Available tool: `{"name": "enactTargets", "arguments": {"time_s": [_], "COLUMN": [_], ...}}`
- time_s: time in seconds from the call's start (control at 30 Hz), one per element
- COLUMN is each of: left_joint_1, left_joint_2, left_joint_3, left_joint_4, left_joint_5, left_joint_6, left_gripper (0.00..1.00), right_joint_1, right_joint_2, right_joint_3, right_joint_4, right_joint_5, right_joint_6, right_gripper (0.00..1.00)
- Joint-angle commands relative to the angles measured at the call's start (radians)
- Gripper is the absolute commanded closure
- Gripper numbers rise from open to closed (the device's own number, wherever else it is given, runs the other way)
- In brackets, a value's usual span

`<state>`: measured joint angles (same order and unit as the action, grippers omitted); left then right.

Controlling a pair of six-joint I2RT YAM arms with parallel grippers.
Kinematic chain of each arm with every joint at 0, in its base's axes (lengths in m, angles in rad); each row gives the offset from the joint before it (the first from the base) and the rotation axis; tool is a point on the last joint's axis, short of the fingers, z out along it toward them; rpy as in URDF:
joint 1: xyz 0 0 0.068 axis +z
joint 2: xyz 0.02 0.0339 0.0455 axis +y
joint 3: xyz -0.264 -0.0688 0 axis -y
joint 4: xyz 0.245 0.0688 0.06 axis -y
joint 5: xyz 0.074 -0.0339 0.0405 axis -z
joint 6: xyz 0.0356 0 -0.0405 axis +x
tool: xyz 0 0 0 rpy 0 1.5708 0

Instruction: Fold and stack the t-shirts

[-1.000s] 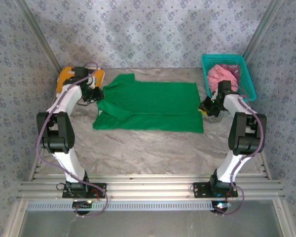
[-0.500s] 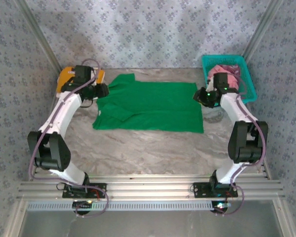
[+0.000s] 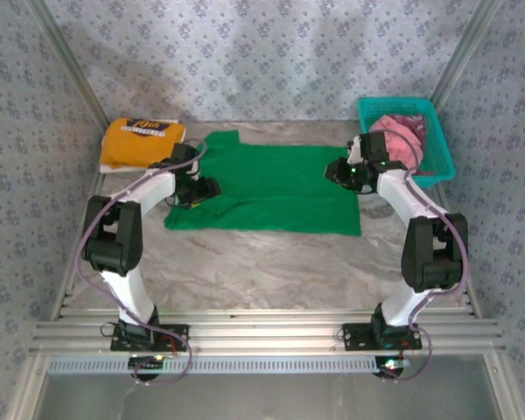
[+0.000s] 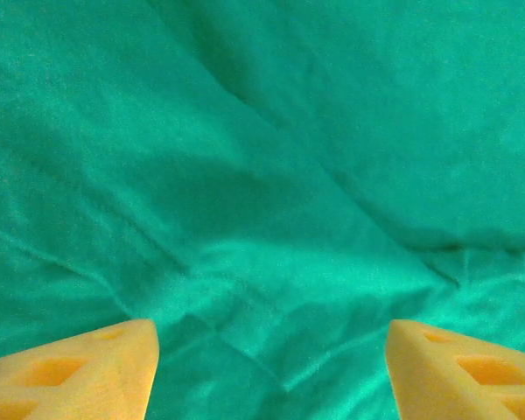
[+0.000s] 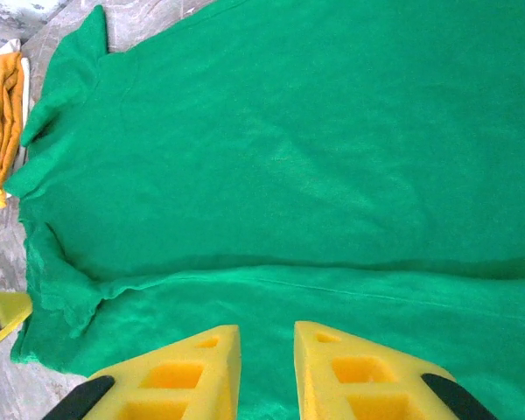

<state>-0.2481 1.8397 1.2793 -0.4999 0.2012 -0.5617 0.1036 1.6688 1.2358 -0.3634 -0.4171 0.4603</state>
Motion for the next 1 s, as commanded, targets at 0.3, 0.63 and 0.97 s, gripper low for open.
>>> {"name": "enactTargets", "arguments": {"time_s": [0.3,0.63,0.97], "left_joint_1": [-0.013,-0.018,-0.036], "left_joint_2": [-0.090,-0.025,0.070], "left_joint_3": [-0.167,-0.112,-0.055], "left_joint_4": [0.137,0.190,0.212], "left_joint_5": [-0.108,-0.118,-0.125], "left_joint_6": [-0.187,-0.145,-0.121], "left_gripper": [0.28,0.30,0.54], "right_joint_1": [-0.005,-0.006,-0.010], "right_joint_2": [0.042,0.047,0.027], "right_joint_3": [0.023,0.020,-0.002], "right_joint_4": [0.009,0.012,0.020], "right_joint_5": [-0.046,-0.067,-0.069], "right_joint_6": [0.009,0.010,0.015], "right_gripper": [0.75,0.76,0.76]}}
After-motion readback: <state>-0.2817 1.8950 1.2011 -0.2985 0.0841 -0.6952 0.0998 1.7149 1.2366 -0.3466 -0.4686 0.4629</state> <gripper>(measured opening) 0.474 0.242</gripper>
